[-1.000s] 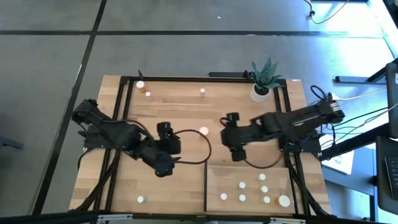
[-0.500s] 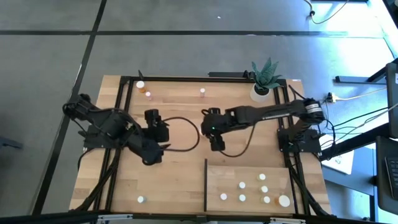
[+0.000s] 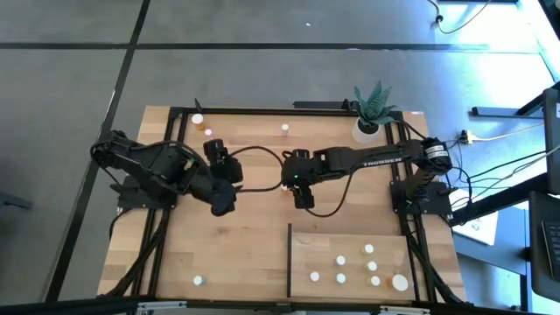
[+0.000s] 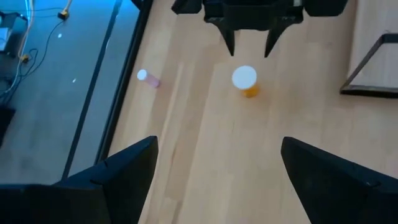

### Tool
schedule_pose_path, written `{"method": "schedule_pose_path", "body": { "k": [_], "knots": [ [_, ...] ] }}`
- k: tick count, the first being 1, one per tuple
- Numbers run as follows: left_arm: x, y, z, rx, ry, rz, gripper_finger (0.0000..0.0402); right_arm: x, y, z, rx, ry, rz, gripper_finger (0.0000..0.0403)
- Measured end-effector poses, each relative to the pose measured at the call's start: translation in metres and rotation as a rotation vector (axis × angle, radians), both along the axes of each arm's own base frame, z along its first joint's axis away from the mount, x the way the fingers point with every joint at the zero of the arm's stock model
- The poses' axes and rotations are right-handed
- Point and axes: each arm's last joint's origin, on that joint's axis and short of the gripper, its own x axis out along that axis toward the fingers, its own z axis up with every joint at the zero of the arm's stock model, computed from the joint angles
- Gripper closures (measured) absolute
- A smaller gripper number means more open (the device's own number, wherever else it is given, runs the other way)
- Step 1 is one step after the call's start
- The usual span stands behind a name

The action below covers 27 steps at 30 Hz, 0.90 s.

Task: Pick and place medicine bottles onto shelf by color
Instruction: Put the orange pill bottle on the shelf aligned with the other orange pill bottle

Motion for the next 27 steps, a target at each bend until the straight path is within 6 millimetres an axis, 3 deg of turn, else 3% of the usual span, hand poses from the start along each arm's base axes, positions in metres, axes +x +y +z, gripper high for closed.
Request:
{"method": "schedule_pose_path", "body": {
  "k": [21, 27],
  "knots": [
    [0.001, 0.001, 0.0, -0.003, -0.007, 0.004, 0.0066, 0.001, -0.002, 0.0, 0.038, -0.011, -0.015, 0.0168],
    [0.001, 0.001, 0.0, -0.003, -0.008, 0.003, 0.0066, 0.006, -0.004, -0.011, 0.04, 0.0, 0.017, 0.0132]
  ]
}}
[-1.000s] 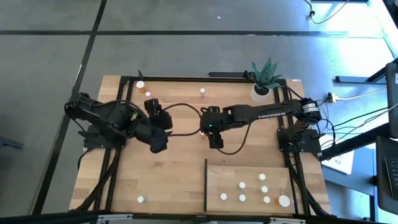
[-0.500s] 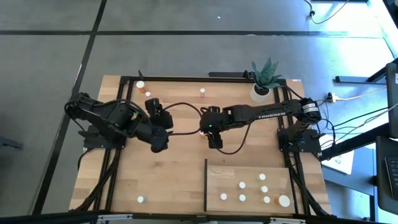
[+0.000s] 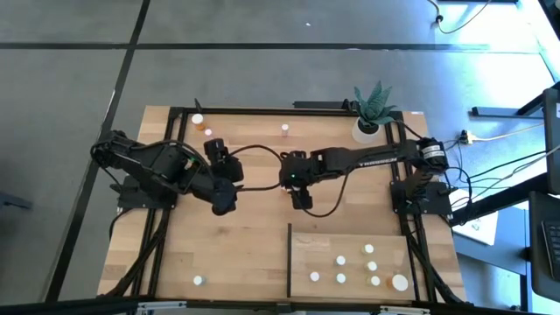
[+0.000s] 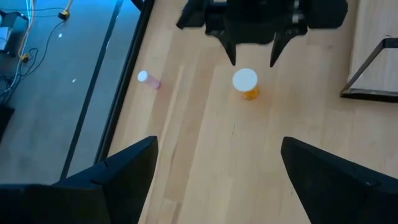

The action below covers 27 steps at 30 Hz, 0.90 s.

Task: Pick and place medicine bottles onto shelf by color
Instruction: Put the orange pill bottle on the shelf aligned with the other orange pill bottle

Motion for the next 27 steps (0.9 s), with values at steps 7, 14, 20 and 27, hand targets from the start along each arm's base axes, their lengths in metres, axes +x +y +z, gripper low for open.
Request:
{"method": "schedule_pose_path", "body": {
  "k": [7, 14, 20, 27],
  "knots": [
    [0.0, 0.0, 0.0, -0.002, -0.004, -0.001, 0.0066, 0.006, 0.0, -0.012, -0.049, 0.006, 0.048, 0.0088],
    [0.0, 0.0, 0.0, -0.003, -0.005, -0.001, 0.0066, 0.012, -0.01, -0.032, -0.072, 0.072, 0.061, 0.0086],
    [0.0, 0.0, 0.0, -0.005, -0.004, -0.002, 0.0066, 0.015, -0.022, -0.043, -0.038, 0.099, 0.058, 0.0086],
    [0.0, -0.001, 0.0, -0.005, -0.004, -0.002, 0.0066, 0.017, -0.032, -0.051, -0.005, 0.114, 0.053, 0.0086]
  ]
}}
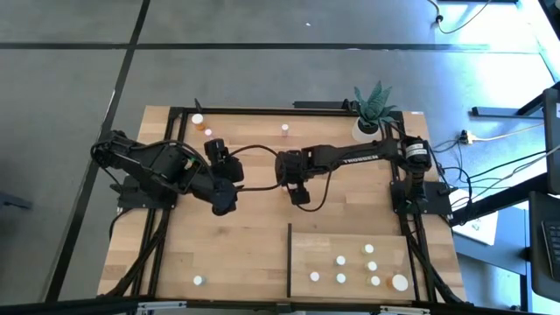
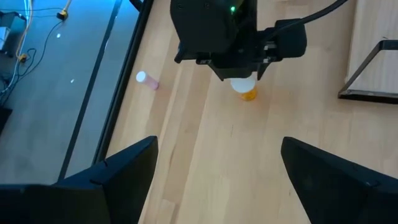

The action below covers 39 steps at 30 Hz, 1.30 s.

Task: Pick and place medicine bottles onto shelf by color
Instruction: Put the orange pill bottle on the shelf aligned with the other orange pill bottle

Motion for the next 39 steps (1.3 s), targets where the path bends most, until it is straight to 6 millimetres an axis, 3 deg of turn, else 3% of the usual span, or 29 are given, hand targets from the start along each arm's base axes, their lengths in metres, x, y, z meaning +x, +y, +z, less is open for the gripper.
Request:
{"method": "schedule_pose_path", "body": {
  "k": [19, 32, 39],
  "knots": [
    [0.0, 0.0, 0.0, 0.0, 0.001, 0.0, 0.0066, 0.007, -0.001, -0.016, 0.033, 0.013, 0.037, 0.0087],
    [0.0, 0.0, 0.0, 0.0, 0.0, 0.0, 0.0066, 0.009, 0.0, -0.016, 0.044, -0.009, 0.014, 0.0166],
    [0.0, 0.0, 0.0, 0.0, 0.0, 0.0, 0.0066, 0.01, 0.0, -0.015, 0.048, -0.022, 0.008, 0.018]
  ]
}}
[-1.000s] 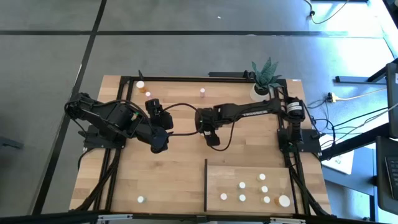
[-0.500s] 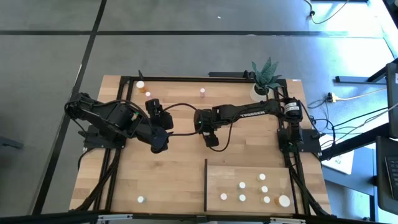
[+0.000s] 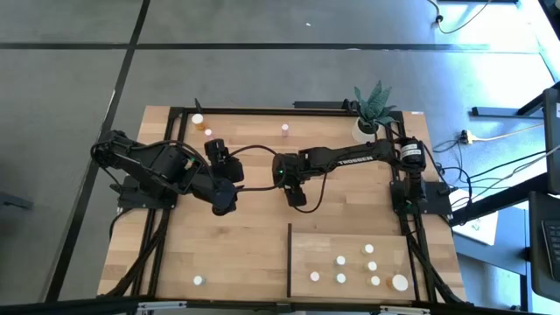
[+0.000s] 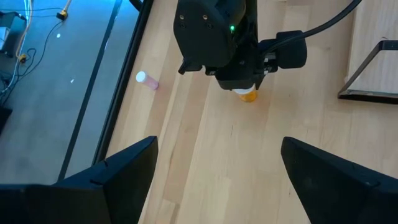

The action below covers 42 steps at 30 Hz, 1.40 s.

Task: Pick and place medicine bottles onto shelf by color
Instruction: Put the orange pill bottle on the shelf aligned with the other orange pill bottle

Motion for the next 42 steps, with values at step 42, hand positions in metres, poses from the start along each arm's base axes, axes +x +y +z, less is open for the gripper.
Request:
{"method": "schedule_pose_path", "body": {
  "k": [42],
  "knots": [
    [0.021, -0.008, 0.011, 0.008, -0.133, -0.206, 0.0066, -0.152, 0.09, 0.157, 0.013, -0.006, -0.281, 0.0177]
  ]
}}
